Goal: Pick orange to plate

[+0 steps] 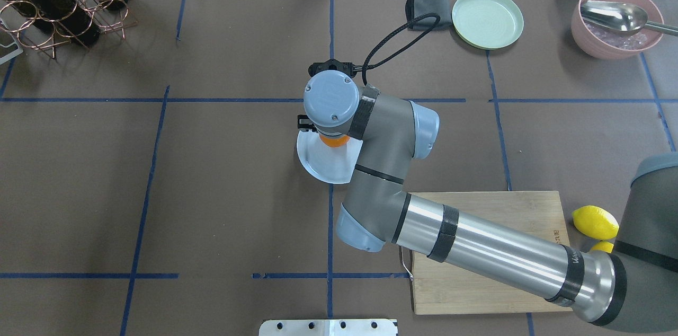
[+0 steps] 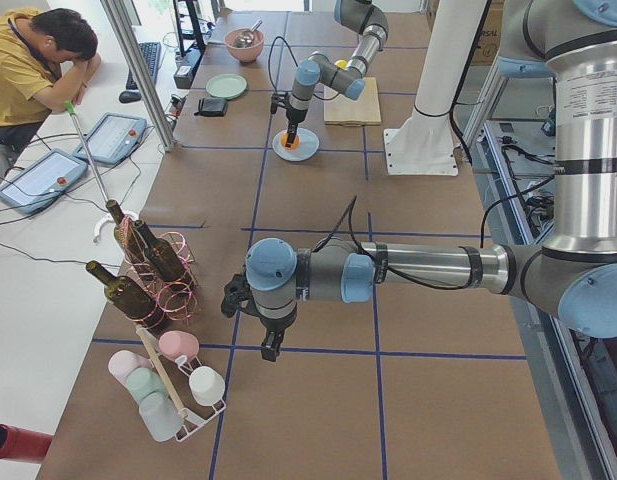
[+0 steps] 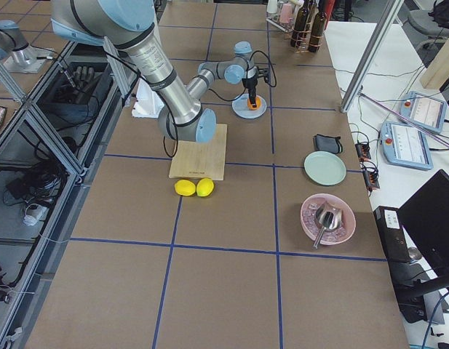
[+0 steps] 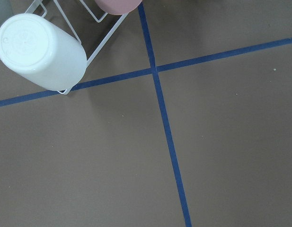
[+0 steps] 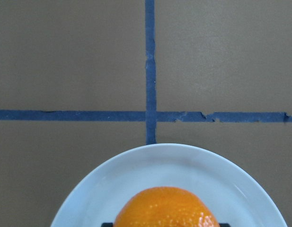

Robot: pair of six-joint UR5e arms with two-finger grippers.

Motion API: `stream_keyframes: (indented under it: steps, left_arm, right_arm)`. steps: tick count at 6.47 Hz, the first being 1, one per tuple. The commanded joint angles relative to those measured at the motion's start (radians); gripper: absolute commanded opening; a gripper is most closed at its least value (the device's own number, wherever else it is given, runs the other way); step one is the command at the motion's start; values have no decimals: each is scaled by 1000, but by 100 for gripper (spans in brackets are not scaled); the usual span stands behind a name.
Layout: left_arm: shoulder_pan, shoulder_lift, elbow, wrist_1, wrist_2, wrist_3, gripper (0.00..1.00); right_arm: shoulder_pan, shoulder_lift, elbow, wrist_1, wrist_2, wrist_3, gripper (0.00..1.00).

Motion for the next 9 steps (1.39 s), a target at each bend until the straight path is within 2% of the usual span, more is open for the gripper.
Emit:
stream_keyframes:
  steps: [1, 2, 3, 5, 7, 9]
  left_arm:
    - [0, 0, 0, 0, 0, 0, 100]
    - [0, 0, 0, 0, 0, 0, 100]
    - [0, 0, 2, 0, 0, 2, 100]
    - [0, 3, 14, 2, 0, 8, 100]
    - [0, 0, -2, 8, 0, 0, 100]
    - [0, 0, 1, 11, 0, -29, 100]
  right_arm:
    - [-4, 0, 8, 1, -3, 8, 100]
    - [-4, 0, 12, 1, 3, 5, 100]
    - [10, -3, 59, -15, 26, -14, 100]
    - [192, -24, 194, -179, 252, -206, 100]
    - [438, -203, 288, -195, 453, -566, 100]
    - [676, -410, 321, -195, 567, -1003, 100]
